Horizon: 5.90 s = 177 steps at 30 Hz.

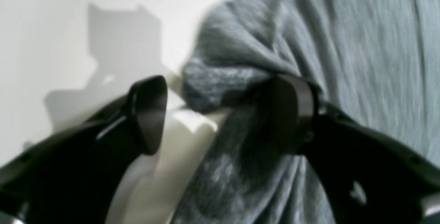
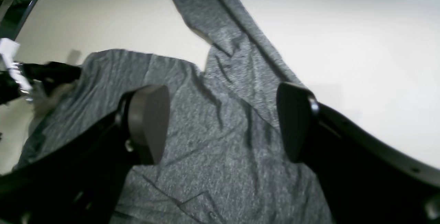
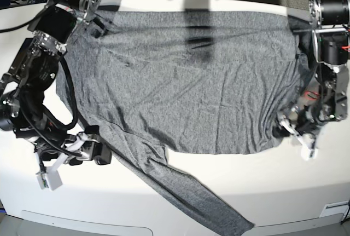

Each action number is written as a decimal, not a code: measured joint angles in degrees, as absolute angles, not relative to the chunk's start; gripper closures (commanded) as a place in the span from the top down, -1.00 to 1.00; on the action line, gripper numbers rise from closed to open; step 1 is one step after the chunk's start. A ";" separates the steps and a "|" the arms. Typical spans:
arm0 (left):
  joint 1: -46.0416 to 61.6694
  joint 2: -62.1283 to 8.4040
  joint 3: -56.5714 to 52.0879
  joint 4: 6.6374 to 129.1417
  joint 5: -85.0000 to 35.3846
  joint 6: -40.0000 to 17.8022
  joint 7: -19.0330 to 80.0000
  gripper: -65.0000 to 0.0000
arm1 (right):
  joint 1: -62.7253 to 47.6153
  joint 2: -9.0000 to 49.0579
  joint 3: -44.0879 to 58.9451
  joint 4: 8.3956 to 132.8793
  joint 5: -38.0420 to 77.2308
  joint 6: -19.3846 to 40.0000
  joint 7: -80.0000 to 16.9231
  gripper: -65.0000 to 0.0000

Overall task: Fold the T-shirt properly
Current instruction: 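Grasp the shirt side edge near the hem with left gripper, then move right gripper to the shirt edge where the sleeve joins, then lower right gripper and grasp the shirt edge by the sleeve seam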

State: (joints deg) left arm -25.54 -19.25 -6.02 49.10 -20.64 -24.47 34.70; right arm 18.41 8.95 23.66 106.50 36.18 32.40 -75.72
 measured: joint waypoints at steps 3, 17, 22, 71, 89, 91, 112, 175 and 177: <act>-26.57 -19.42 -8.27 49.28 -20.71 -24.58 34.81 0.39 | 18.41 8.88 23.59 106.50 36.23 32.40 -75.72 0.46; -25.52 -19.92 -8.27 49.21 -28.34 -27.18 31.53 0.39 | 18.41 8.91 23.59 106.50 36.25 32.40 -75.75 0.46; -25.67 -19.97 -8.27 49.21 -26.04 -27.16 30.72 0.39 | 18.41 8.91 23.59 106.50 36.25 32.40 -75.75 0.46; -20.16 -11.25 -8.54 49.60 -14.68 1.78 18.13 -1.00 | 18.41 8.91 23.62 106.50 33.17 32.40 -75.72 0.46; -20.16 -11.27 -8.54 49.60 -10.35 -7.57 19.81 -1.00 | 28.47 13.17 23.62 72.36 22.52 36.23 -55.22 0.46; -20.14 -11.25 -8.54 49.60 -10.35 -7.57 19.70 -1.00 | 30.37 13.41 23.44 67.33 18.87 36.29 -52.77 0.46; -20.16 -11.27 -8.54 49.63 -10.50 -7.62 20.75 -1.00 | 36.29 13.80 -5.91 44.05 -8.73 21.74 -30.46 0.35; -21.61 -15.70 -8.49 50.00 -10.35 -13.72 22.94 -1.00 | 31.94 16.67 2.20 44.47 0.19 20.80 -28.38 -0.70; -21.58 -15.55 -8.47 50.00 -10.35 -13.74 23.14 -1.00 | 32.21 16.64 2.20 44.64 0.23 20.80 -27.81 -0.36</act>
State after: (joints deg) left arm -21.58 -15.55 -8.47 50.00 -10.35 -13.74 23.14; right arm 32.21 16.64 2.20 44.64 0.23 20.80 -27.81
